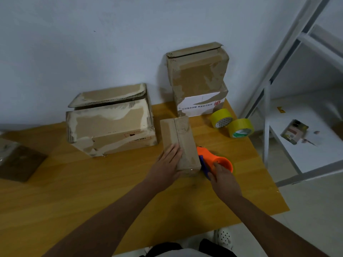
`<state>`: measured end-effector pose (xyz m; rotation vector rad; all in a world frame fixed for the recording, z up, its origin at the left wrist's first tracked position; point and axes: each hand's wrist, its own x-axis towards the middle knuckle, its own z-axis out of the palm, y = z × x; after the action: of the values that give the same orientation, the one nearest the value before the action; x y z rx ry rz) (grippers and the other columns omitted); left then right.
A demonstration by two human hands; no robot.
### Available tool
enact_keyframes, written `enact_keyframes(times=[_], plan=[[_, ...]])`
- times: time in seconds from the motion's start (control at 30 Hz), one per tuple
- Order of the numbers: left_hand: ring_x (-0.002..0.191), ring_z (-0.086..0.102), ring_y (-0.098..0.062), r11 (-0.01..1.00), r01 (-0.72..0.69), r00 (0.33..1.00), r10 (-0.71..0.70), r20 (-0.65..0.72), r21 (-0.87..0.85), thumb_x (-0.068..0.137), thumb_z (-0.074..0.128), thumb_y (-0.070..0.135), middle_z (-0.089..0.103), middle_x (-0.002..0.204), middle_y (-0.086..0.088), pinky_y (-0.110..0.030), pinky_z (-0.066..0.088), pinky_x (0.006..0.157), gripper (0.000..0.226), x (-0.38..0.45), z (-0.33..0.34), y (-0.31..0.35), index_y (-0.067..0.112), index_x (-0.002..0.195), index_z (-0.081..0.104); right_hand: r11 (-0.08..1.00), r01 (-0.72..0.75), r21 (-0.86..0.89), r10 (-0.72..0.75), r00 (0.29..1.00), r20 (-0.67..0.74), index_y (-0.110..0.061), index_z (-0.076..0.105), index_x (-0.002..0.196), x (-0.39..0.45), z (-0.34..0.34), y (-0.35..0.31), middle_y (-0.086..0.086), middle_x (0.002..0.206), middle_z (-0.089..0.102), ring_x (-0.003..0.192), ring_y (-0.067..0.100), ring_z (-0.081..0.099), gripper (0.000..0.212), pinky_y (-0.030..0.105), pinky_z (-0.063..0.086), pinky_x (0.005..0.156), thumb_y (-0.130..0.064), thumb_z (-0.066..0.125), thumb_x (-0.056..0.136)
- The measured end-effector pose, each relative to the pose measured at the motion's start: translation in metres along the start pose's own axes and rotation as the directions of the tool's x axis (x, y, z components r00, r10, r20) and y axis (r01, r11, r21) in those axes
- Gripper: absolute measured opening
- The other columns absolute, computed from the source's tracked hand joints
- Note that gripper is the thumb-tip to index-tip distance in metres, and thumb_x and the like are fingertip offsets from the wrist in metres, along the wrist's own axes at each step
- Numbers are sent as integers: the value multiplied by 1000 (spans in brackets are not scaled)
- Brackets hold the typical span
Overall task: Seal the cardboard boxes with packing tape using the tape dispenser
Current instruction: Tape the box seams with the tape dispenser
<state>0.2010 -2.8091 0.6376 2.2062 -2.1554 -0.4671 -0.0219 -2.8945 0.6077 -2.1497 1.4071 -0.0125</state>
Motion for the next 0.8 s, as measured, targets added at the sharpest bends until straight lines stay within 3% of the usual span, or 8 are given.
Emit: enact_keyframes(times=[0.1,0.23,0.37,0.47,0.6,0.7,0.73,0.8], plan=[[151,-16,-15,1000,-23,1000,23,-12,6,100,38,51,-9,165,-3,-39,4,125,78,0,1,-1,15,158,-1,982,-38,-187,56,994,91,-8,26,145,14,9,-1,8,129,58,114,27,58,59,37,46,89,-42,45,100],[151,-13,-18,999,-32,998,33,-47,13,101,38,51,-6,166,-6,-39,6,125,76,0,6,-3,13,158,4,928,-2,-371,31,997,71,-7,22,145,22,18,6,8,128,59,111,24,60,53,33,45,86,-29,42,102],[151,-15,-18,999,-41,998,42,-47,23,102,36,51,-8,165,-5,-40,8,124,76,-2,11,-5,13,158,1,825,81,-559,-7,991,133,-1,12,151,25,15,13,8,133,54,120,23,54,56,33,40,97,-24,33,104],[151,-17,-14,999,-33,998,33,-45,12,101,32,54,-10,165,-1,-45,8,124,76,-2,13,-7,17,158,-1,826,92,-555,-14,989,144,-4,24,145,28,-6,14,8,126,60,114,24,58,46,35,40,94,-23,31,104],[150,-17,-10,997,-3,998,8,-61,77,97,20,61,-9,165,5,-54,-1,121,75,0,11,-9,22,158,0,996,-74,-43,77,994,83,-5,44,129,22,-46,23,15,102,63,86,33,61,32,41,44,73,-24,37,105],[149,-18,-10,995,13,998,-6,-68,104,97,30,58,-5,166,4,-57,-4,120,77,11,3,-11,22,159,2,783,-305,542,296,949,105,-4,54,114,11,-69,19,12,100,58,97,36,58,26,50,46,83,-26,45,103],[148,-20,-9,995,23,998,-17,-59,100,97,33,57,-6,166,4,-57,-6,120,78,16,-1,-11,21,158,1,685,-321,654,331,937,113,-5,56,108,6,-75,17,11,100,59,100,34,59,29,51,46,89,-32,49,101],[148,-21,-9,998,44,999,-43,-31,52,98,37,58,-7,166,3,-54,-11,119,79,25,-8,-7,21,158,2,641,-250,725,301,952,63,-4,62,100,-4,-83,12,15,96,65,92,31,62,43,48,49,85,-46,57,93]])
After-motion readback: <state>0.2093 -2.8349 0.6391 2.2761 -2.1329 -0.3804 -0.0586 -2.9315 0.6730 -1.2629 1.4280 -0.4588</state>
